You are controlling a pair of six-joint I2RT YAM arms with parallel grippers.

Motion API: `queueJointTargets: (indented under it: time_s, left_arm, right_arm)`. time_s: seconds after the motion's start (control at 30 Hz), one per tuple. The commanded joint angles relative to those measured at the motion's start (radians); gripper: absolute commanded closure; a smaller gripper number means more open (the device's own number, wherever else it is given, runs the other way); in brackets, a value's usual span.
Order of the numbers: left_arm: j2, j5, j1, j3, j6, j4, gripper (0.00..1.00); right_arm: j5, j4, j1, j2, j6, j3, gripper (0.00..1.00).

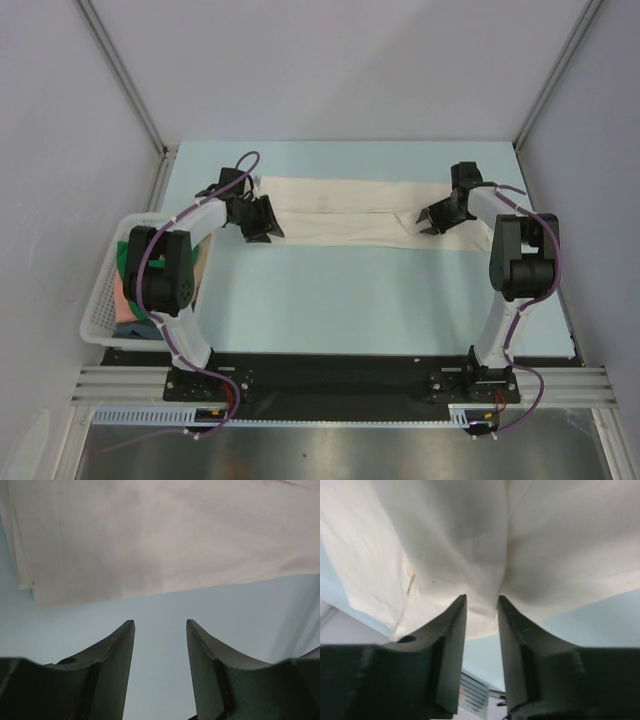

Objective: Fold and stack the t-shirts
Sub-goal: Fold the tshirt

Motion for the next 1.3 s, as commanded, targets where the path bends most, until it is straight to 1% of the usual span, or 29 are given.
queueJointTargets:
  time_s: [0.0, 0.03, 0.1, 0.13, 0.2, 0.23, 0.3, 0.33, 0.4, 0.43, 0.5, 0.53, 0.6, 0.63, 0.67, 0.73, 0.77, 0.8, 0.83, 0.9, 0.97, 1.03, 1.07, 1.1, 1.2, 1.23, 1.27]
  left_arm:
    - [-0.024, 0.023, 0.010, 0.027, 0.014, 0.018, 0.48]
    - [-0.024, 0.023, 0.010, 0.028, 0.013, 0.019, 0.48]
    - [-0.024, 0.020, 0.011, 0.030, 0.011, 0.019, 0.48]
    - [-0.024, 0.021, 0.011, 0.031, 0.008, 0.018, 0.48]
    - [-0.026, 0.021, 0.010, 0.031, 0.006, 0.021, 0.48]
    - [-0.026, 0.021, 0.010, 0.031, 0.005, 0.019, 0.48]
    - [-0.027, 0.021, 0.010, 0.034, 0.002, 0.019, 0.48]
    - [-0.027, 0.023, 0.010, 0.034, 0.002, 0.022, 0.48]
    - [-0.030, 0.020, 0.010, 0.037, -0.001, 0.022, 0.48]
    - [-0.030, 0.020, 0.008, 0.040, 0.000, 0.021, 0.48]
    - [-0.035, 0.020, 0.002, 0.042, 0.005, 0.027, 0.48]
    - [-0.043, 0.021, 0.001, 0.039, 0.000, 0.033, 0.48]
    - [-0.046, 0.034, -0.009, 0.037, -0.007, 0.040, 0.48]
    - [-0.047, 0.035, -0.018, 0.037, -0.014, 0.044, 0.48]
    - [-0.046, 0.040, -0.022, 0.037, -0.017, 0.047, 0.48]
    - [-0.047, 0.040, -0.033, 0.040, -0.020, 0.045, 0.48]
    - [-0.046, 0.043, -0.041, 0.043, -0.021, 0.045, 0.48]
    - [-0.044, 0.047, -0.044, 0.047, -0.021, 0.044, 0.48]
    - [-0.044, 0.070, -0.047, 0.053, -0.018, 0.045, 0.48]
    - [-0.044, 0.090, -0.062, 0.060, -0.012, 0.063, 0.48]
    - [-0.041, 0.147, -0.082, 0.073, -0.010, 0.088, 0.48]
    - [-0.034, 0.245, -0.105, 0.068, -0.029, 0.166, 0.45]
    - [-0.030, 0.283, -0.116, 0.062, -0.043, 0.203, 0.45]
    - [-0.020, 0.309, -0.128, 0.057, -0.070, 0.278, 0.44]
    - [0.009, 0.351, -0.191, 0.065, -0.096, 0.379, 0.40]
    - [0.038, 0.356, -0.226, 0.086, -0.104, 0.413, 0.37]
    - [0.055, 0.356, -0.243, 0.100, -0.115, 0.413, 0.36]
  right_arm:
    - [0.033, -0.015, 0.014, -0.071, -0.022, 0.004, 0.61]
    - [0.025, -0.018, 0.013, -0.073, -0.031, 0.010, 0.53]
    - [0.030, -0.055, 0.013, -0.079, -0.080, 0.019, 0.48]
    - [0.037, -0.063, 0.009, -0.083, -0.105, 0.025, 0.43]
    - [0.050, -0.099, 0.006, -0.109, -0.181, 0.038, 0.42]
    - [0.063, -0.102, 0.005, -0.123, -0.212, 0.039, 0.39]
    - [0.074, -0.105, 0.006, -0.140, -0.293, 0.059, 0.39]
    - [0.108, -0.109, 0.006, -0.142, -0.353, 0.068, 0.38]
    - [0.126, -0.116, -0.004, -0.146, -0.404, 0.094, 0.37]
    - [0.122, -0.116, -0.015, -0.146, -0.445, 0.103, 0.35]
    - [0.091, -0.095, -0.050, -0.142, -0.491, 0.128, 0.35]
    - [0.062, -0.083, -0.063, -0.139, -0.545, 0.137, 0.35]
    - [-0.019, -0.011, -0.095, -0.122, -0.585, 0.146, 0.35]
    - [-0.113, 0.009, -0.105, -0.082, -0.591, 0.159, 0.36]
    - [-0.161, 0.034, -0.124, -0.061, -0.588, 0.171, 0.37]
    - [-0.180, 0.051, -0.129, -0.006, -0.583, 0.215, 0.39]
    - [-0.192, 0.072, -0.139, 0.007, -0.562, 0.214, 0.40]
    - [-0.220, 0.139, -0.145, 0.015, -0.547, 0.206, 0.41]
    - [-0.255, 0.157, -0.155, 0.024, -0.528, 0.209, 0.46]
    - [-0.278, 0.175, -0.188, 0.048, -0.485, 0.208, 0.47]
    - [-0.306, 0.178, -0.204, 0.042, -0.491, 0.187, 0.43]
    - [-0.333, 0.193, -0.219, 0.032, -0.527, 0.156, 0.39]
    - [-0.344, 0.200, -0.224, 0.027, -0.528, 0.115, 0.38]
    - [-0.355, 0.229, -0.230, 0.015, -0.530, 0.095, 0.37]
    - [-0.416, 0.290, -0.251, 0.004, -0.513, 0.027, 0.34]
    - [-0.420, 0.299, -0.253, 0.001, -0.528, 0.019, 0.29]
    - [-0.421, 0.299, -0.253, -0.001, -0.536, 0.010, 0.25]
